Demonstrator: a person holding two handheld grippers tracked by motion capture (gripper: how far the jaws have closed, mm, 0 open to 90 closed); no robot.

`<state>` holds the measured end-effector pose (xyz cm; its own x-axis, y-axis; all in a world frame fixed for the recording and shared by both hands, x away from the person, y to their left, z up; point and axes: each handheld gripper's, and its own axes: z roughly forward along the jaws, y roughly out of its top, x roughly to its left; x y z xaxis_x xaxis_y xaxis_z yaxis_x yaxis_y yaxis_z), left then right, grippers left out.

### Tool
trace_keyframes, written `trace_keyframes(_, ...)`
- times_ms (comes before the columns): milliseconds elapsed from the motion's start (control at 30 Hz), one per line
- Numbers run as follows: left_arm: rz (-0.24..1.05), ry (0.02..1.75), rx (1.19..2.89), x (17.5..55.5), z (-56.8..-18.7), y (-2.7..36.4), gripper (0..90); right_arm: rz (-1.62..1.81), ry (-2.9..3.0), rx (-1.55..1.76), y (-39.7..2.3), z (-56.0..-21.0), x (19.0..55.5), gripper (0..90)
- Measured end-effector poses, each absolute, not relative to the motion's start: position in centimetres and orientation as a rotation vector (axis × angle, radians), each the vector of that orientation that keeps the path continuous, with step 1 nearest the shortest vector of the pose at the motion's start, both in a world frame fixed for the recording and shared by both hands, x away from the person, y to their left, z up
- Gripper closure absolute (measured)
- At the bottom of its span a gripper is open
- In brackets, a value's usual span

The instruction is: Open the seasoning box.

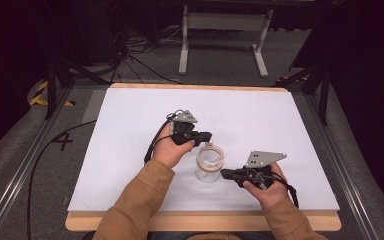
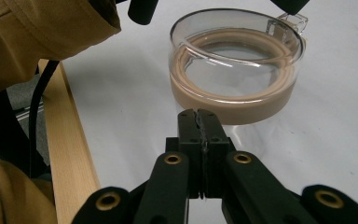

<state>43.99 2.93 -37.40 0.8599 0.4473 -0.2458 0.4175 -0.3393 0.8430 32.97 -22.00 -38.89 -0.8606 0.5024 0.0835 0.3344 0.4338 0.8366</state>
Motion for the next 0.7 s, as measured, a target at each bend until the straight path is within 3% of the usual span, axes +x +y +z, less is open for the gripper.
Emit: trace_keyframes(700,0.015,0.662,1.955,44.13,-37.50,2.79,89.7,1.433,2.473,0.757,-21.76,-38.67,33.10,90.0)
